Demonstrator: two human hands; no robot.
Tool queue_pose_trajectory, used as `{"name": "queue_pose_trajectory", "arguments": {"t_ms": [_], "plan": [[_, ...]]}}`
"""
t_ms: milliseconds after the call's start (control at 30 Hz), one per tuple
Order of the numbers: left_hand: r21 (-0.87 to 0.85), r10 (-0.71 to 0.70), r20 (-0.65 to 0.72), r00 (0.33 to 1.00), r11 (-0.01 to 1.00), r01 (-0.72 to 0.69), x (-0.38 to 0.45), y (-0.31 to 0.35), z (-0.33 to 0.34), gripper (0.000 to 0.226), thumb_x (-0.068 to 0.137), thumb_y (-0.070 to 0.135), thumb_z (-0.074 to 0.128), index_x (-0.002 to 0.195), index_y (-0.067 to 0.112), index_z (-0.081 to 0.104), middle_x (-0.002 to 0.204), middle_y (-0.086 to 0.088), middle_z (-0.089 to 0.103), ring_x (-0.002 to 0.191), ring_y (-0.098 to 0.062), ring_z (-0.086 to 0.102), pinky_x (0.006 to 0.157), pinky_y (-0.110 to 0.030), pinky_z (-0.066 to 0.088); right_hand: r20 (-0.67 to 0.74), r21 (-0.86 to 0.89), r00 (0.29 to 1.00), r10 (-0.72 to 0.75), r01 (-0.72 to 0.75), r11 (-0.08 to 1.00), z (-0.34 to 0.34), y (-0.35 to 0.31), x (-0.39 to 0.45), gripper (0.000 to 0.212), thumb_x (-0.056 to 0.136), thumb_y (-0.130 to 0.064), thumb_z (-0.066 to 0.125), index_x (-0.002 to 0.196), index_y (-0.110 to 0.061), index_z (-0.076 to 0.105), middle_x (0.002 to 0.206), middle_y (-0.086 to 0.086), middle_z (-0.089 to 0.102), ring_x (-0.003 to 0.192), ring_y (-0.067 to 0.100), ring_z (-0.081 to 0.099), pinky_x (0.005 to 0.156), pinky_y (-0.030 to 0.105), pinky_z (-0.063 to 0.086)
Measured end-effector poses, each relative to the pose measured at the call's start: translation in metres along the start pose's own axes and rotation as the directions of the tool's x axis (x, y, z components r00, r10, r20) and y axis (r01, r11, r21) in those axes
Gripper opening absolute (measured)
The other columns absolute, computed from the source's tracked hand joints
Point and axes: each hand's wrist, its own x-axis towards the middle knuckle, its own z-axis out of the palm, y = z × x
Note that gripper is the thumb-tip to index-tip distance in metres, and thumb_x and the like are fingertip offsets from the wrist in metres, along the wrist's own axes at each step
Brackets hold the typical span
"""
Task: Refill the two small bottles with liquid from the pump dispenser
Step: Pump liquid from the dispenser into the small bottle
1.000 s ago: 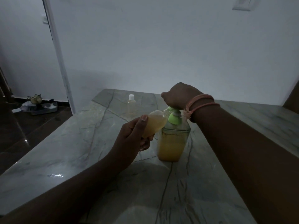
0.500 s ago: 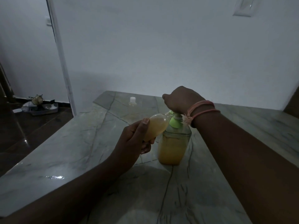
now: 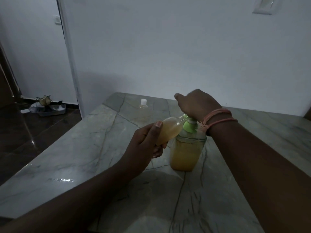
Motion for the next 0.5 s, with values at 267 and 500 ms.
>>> {"name": "queue_pose_trajectory", "arguments": {"t_ms": [267, 500], "plan": [[-0.003, -0.013, -0.01, 1.0, 1.0, 0.013, -0.0015, 0.001, 0.0019, 0.035, 0.103, 0.04, 0.042, 0.105, 0.013, 0.063, 0.064, 0.0, 0.059, 0.048, -0.008, 0.046, 0.045, -0.021, 0.04, 0.093, -0.042, 0.996, 0.011, -0.007, 0.999, -0.0018, 0.0002, 0.0001, 0.043, 0.085, -0.049, 0.043, 0.061, -0.015, 0.052, 0.066, 0.005, 0.058, 0.066, 0.023, 0.056, 0.055, 0.028, 0.035], [0.007, -0.015, -0.013, 1.0, 1.0, 0.015, 0.0011, -0.001, 0.0003, 0.033, 0.104, 0.038, 0.041, 0.106, 0.015, 0.064, 0.067, -0.002, 0.061, 0.049, -0.008, 0.047, 0.045, -0.021, 0.041, 0.106, -0.013, 0.994, 0.014, -0.012, 1.0, 0.0012, 0.0048, 0.0029, 0.037, 0.088, -0.04, 0.045, 0.064, -0.013, 0.054, 0.068, 0.006, 0.055, 0.064, 0.021, 0.052, 0.051, 0.027, 0.032]]}}
